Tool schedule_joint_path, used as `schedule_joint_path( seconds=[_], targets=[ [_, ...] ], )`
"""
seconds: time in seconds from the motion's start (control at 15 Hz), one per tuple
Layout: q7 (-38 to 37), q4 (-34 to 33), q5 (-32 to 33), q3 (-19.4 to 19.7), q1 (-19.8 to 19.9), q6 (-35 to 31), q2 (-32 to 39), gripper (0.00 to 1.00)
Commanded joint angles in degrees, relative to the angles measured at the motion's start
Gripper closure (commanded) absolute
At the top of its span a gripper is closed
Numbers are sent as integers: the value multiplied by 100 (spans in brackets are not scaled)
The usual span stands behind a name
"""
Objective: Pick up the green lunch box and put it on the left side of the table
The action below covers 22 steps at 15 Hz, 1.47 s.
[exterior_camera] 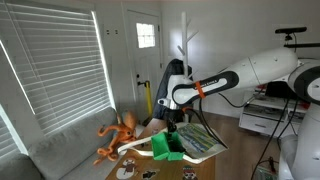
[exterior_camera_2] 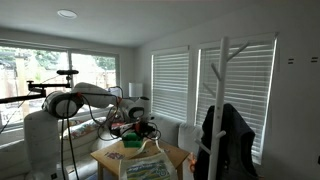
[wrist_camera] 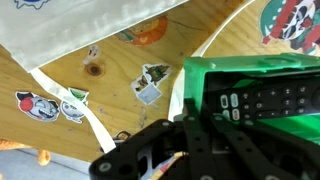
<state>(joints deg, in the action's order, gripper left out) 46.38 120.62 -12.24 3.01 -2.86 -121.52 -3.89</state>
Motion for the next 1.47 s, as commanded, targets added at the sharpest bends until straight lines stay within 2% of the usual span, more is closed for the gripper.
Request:
schedule_joint_path(
  seconds=[0.0, 0.2, 0.4, 0.67, 0.8, 1.07, 1.4],
  targets=[
    [534, 7, -471, -166, -79, 143, 83, 98],
    [955, -3, -453, -488, -285, 176, 163, 98],
    [933, -256, 178, -827, -482, 467, 353, 98],
    [1301, -721, 626, -1150, -675, 944, 765, 98],
    [1648, -928, 799, -1260, -710, 1050, 917, 98],
    [2355, -1104, 753, -1389, -688, 976, 1182, 98],
    [2642, -1219, 796, -1408, -663, 965, 1388, 98]
  ],
)
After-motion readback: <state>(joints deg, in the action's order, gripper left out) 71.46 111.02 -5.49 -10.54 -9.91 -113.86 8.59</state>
